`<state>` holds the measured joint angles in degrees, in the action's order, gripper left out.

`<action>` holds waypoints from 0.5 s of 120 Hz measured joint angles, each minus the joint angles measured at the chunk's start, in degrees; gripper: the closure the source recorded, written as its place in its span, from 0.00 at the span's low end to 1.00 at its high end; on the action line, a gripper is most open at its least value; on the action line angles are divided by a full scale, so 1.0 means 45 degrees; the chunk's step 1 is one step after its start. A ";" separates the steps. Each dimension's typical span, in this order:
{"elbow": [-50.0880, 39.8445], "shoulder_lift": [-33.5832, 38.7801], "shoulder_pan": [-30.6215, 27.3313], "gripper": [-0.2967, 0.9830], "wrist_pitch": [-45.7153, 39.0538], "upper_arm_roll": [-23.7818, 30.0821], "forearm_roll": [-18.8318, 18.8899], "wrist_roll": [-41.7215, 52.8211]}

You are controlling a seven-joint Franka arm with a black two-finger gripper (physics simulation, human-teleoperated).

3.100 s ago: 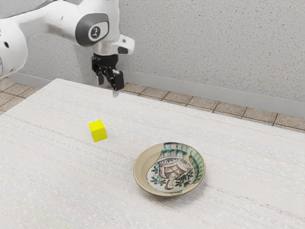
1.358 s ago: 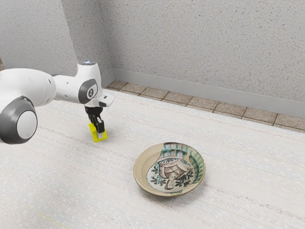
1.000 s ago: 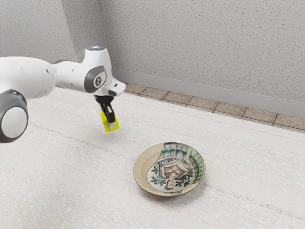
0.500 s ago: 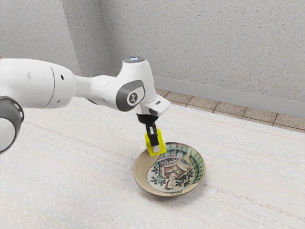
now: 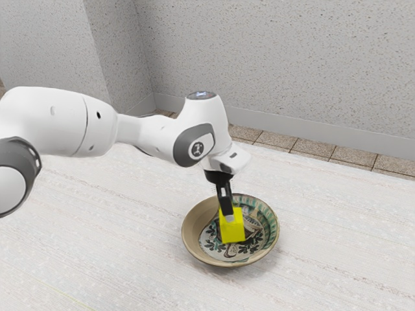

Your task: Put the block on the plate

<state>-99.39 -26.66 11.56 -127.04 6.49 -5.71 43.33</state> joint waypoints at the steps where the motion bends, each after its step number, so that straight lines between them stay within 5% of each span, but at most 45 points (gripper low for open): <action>1: -0.0002 0.0074 0.0003 0.31 0.0027 -0.0005 0.0003 0.0000; 26: -0.0018 0.1821 0.0330 0.26 0.1056 -0.0650 0.0090 -0.0007; 60: 0.2599 0.2156 0.0436 0.24 0.3768 -0.0979 0.2002 -0.0500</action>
<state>-87.69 -16.96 13.52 -110.08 2.09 3.30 41.08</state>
